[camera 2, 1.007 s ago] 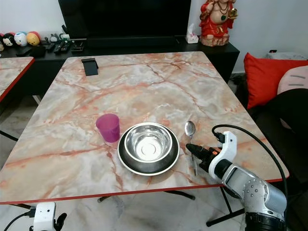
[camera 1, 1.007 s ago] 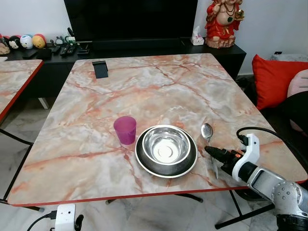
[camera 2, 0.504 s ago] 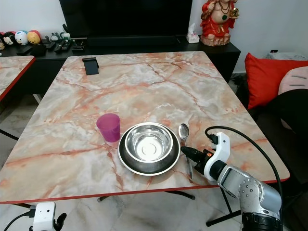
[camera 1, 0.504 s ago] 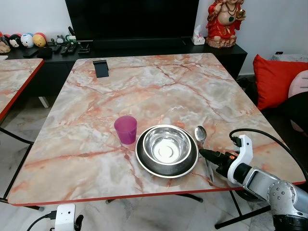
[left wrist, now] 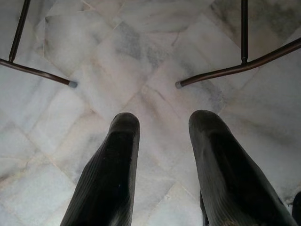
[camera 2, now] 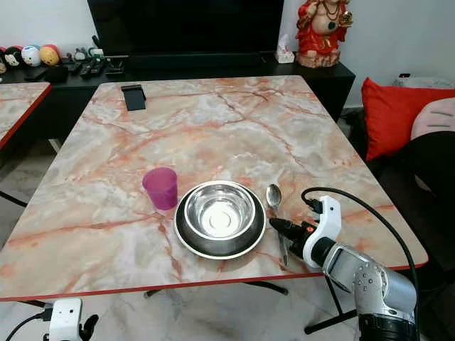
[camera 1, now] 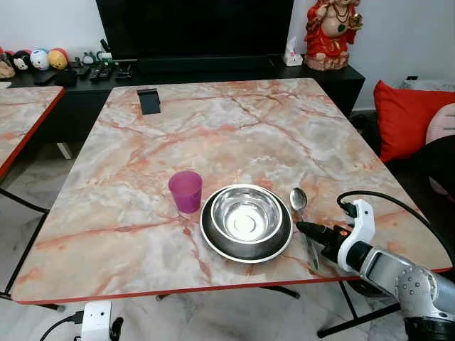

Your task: Setting the table

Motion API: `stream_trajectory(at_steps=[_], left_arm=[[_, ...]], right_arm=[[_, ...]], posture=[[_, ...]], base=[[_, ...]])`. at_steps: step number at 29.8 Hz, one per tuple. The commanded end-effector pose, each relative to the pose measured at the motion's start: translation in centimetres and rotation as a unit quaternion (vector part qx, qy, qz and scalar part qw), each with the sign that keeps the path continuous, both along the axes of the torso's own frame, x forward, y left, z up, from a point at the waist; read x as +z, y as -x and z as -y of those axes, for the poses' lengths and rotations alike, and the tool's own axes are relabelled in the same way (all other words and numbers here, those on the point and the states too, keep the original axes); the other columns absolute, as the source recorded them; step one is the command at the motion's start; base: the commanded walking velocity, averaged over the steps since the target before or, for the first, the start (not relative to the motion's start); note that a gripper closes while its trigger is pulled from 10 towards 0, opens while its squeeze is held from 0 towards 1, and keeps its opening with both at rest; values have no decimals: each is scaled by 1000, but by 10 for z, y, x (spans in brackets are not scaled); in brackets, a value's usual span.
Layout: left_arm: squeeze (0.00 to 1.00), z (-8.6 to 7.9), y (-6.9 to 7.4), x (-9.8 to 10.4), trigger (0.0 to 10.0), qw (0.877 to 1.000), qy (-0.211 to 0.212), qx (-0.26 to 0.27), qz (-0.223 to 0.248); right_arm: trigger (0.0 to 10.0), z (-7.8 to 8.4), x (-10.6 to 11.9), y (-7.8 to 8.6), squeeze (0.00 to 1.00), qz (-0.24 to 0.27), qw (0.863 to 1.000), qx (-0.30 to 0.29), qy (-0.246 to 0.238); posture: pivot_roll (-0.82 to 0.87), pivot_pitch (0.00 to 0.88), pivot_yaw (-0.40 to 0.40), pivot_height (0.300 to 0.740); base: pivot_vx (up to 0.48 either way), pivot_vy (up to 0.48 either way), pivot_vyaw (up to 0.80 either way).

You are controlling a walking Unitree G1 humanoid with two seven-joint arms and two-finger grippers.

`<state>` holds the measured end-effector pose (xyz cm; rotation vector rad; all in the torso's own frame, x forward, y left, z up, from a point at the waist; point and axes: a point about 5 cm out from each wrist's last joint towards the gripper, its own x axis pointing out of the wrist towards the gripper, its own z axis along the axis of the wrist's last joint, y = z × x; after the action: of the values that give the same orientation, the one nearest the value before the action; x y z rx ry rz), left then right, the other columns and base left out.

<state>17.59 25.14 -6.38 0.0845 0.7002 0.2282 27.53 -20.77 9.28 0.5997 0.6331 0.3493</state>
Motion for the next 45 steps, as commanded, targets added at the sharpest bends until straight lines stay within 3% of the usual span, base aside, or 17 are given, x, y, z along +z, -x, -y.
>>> stream_trajectory(at_steps=[1,3,4,5,6,19,20,21,22,24,25,26,27,38,45], left_arm=[[0,-2,3,-1,10000,1000,-4,2,-9],[0,-3,2,-1,10000,1000,-4,3,-9],[0,-3,2,-1,10000,1000,-5,3,-9],[0,-3,2,-1,10000,1000,-5,3,-9],[0,-3,2,-1,10000,1000,-5,3,-9],[0,-3,1,0,10000,1000,-4,1,-8],[0,-3,1,0,10000,1000,-4,1,-7],[0,-2,0,0,10000,1000,-4,1,-7],[0,-2,0,0,10000,1000,-4,1,-6],[0,-2,-1,0,10000,1000,-4,0,-5],[0,-2,-1,1,10000,1000,-4,0,-5],[0,-2,-1,1,10000,1000,-4,0,-5],[0,-2,-2,1,10000,1000,-4,0,-5],[0,-2,-2,1,10000,1000,-3,1,-4],[0,-2,-3,1,10000,1000,-3,0,-3]], right_arm=[[10000,2,1,0,557,2,1000,-5,13],[10000,2,1,-1,522,1,1000,-5,14],[10000,2,0,-1,255,1,1000,-7,16],[10000,2,0,-2,255,0,1000,-8,18],[10000,2,0,-2,0,0,1000,-8,19],[10000,3,0,-1,0,-1,999,3,46],[10000,1,1,0,27,2,999,7,44],[10000,0,2,0,278,3,999,9,45],[10000,-1,2,0,1000,4,999,10,45],[10000,-1,3,0,1000,6,999,14,50],[10000,0,3,0,647,6,998,16,59],[10000,0,2,-1,647,6,998,17,63],[10000,0,2,-1,0,6,998,18,65],[10000,-2,7,-2,0,13,996,31,84],[10000,10,3,0,0,9,983,46,180]], posture=[[-82,0,1,724],[-82,0,2,724],[-81,0,2,724],[-81,0,2,724],[-81,0,2,724],[-83,0,2,724],[-83,0,1,724],[-83,0,1,724],[-83,0,1,724],[-84,0,2,724],[-84,0,1,724],[-84,0,1,724],[-84,0,1,724],[-84,0,1,724],[-80,0,2,724]], base=[[0,0,0],[0,0,0],[0,0,0],[0,0,0],[0,0,0],[0,0,0],[0,0,0],[0,0,0],[0,0,0],[0,0,0],[0,0,0],[0,0,0],[0,0,0],[0,0,0],[0,0,0]])
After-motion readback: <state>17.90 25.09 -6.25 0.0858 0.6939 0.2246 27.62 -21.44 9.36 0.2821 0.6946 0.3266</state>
